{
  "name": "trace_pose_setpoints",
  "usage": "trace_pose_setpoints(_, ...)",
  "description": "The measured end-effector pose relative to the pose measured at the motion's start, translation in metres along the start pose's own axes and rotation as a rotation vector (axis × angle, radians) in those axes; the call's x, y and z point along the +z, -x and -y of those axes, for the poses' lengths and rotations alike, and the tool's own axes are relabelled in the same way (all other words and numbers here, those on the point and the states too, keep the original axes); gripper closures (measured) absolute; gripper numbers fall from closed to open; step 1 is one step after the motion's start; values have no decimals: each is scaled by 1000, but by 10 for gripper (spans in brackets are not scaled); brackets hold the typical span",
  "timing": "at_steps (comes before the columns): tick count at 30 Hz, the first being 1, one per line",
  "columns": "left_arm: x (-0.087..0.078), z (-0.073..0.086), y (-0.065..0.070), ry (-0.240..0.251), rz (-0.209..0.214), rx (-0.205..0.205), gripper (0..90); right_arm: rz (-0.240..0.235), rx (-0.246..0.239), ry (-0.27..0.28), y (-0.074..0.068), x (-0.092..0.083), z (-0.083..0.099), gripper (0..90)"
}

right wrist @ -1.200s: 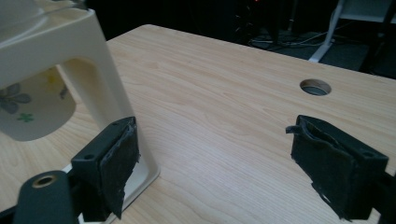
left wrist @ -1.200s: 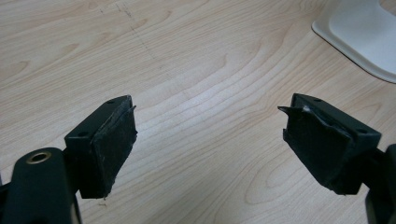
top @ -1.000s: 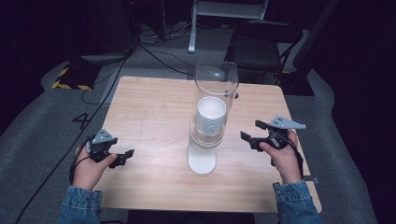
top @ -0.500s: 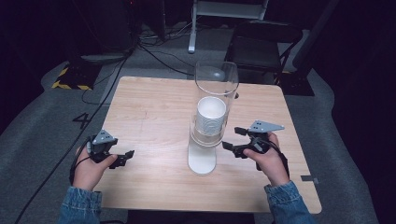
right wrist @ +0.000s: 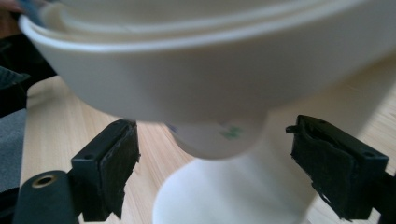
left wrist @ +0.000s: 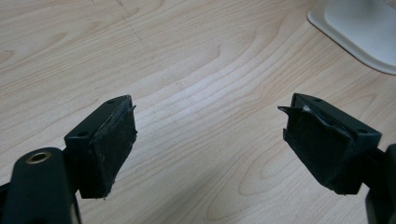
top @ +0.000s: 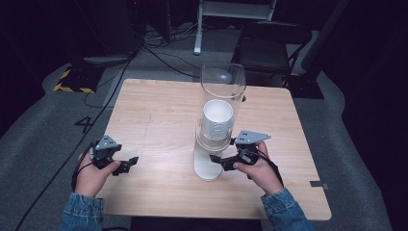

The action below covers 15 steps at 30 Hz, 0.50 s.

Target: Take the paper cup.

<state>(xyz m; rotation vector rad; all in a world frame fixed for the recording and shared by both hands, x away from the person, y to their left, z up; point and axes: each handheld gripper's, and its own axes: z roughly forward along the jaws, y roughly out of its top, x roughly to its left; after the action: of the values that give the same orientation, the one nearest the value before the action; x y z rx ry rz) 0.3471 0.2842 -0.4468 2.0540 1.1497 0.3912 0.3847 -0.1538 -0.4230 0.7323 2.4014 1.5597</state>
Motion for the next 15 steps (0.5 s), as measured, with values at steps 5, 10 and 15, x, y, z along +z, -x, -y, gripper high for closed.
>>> trace_pose_setpoints(5,1,2,0,-9,3,5,165,11,13,74,-6,12,0,159)
trace_pose_setpoints(10,2,3,-1,-9,3,-2,165,43,42,136,-7,19,1,162)
trace_pose_setpoints(15,1,5,-2,-10,4,-5,165,69,19,197,-8,22,2,253)
